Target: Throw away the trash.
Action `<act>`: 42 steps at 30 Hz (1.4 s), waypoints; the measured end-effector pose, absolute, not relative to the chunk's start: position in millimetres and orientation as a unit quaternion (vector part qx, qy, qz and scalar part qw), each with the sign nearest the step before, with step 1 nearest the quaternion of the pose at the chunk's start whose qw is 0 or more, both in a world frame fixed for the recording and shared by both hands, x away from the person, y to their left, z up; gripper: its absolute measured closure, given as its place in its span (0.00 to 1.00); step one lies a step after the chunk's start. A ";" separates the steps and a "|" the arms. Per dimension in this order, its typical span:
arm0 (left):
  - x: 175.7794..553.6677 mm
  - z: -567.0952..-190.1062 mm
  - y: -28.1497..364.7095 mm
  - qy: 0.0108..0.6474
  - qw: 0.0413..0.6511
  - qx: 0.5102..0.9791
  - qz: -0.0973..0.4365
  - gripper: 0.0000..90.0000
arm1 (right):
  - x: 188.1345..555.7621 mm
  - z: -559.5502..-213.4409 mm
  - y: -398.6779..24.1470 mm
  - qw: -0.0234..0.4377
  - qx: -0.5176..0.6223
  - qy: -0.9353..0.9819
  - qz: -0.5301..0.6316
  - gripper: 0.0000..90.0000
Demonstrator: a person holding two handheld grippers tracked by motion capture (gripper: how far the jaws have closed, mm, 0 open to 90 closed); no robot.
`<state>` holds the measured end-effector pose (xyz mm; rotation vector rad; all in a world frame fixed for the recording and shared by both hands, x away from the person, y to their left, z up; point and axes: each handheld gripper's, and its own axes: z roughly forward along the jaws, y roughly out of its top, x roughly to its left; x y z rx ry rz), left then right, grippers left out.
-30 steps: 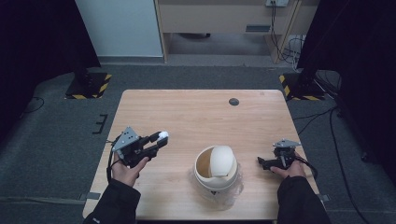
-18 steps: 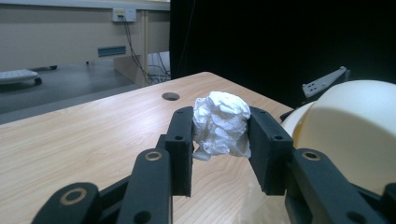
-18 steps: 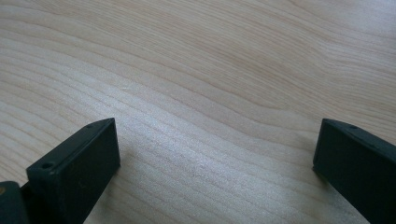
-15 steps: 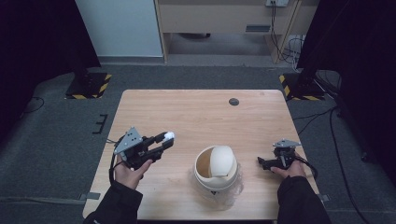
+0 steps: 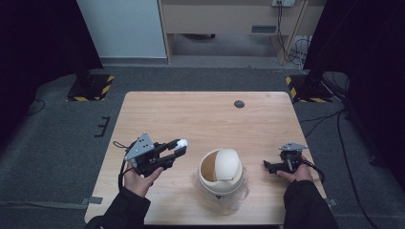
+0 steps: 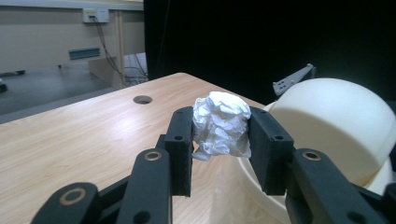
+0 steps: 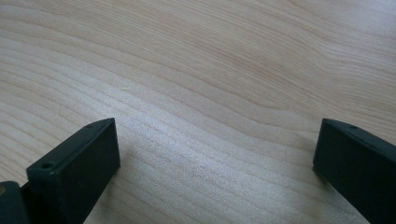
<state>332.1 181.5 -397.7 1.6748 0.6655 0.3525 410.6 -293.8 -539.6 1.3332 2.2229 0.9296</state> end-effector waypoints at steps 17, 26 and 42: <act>327.6 -406.1 156.1 0.259 0.605 0.744 0.121 0.69 | 410.5 -539.6 -293.7 0.192 0.476 0.792 0.331 0.01; 326.7 -412.9 144.3 0.251 0.599 0.753 0.105 0.69 | 410.5 -539.6 -293.7 0.192 0.476 0.792 0.331 0.01; 326.6 -425.0 127.3 0.238 0.583 0.772 0.082 0.69 | 410.5 -539.6 -293.7 0.192 0.476 0.792 0.331 0.01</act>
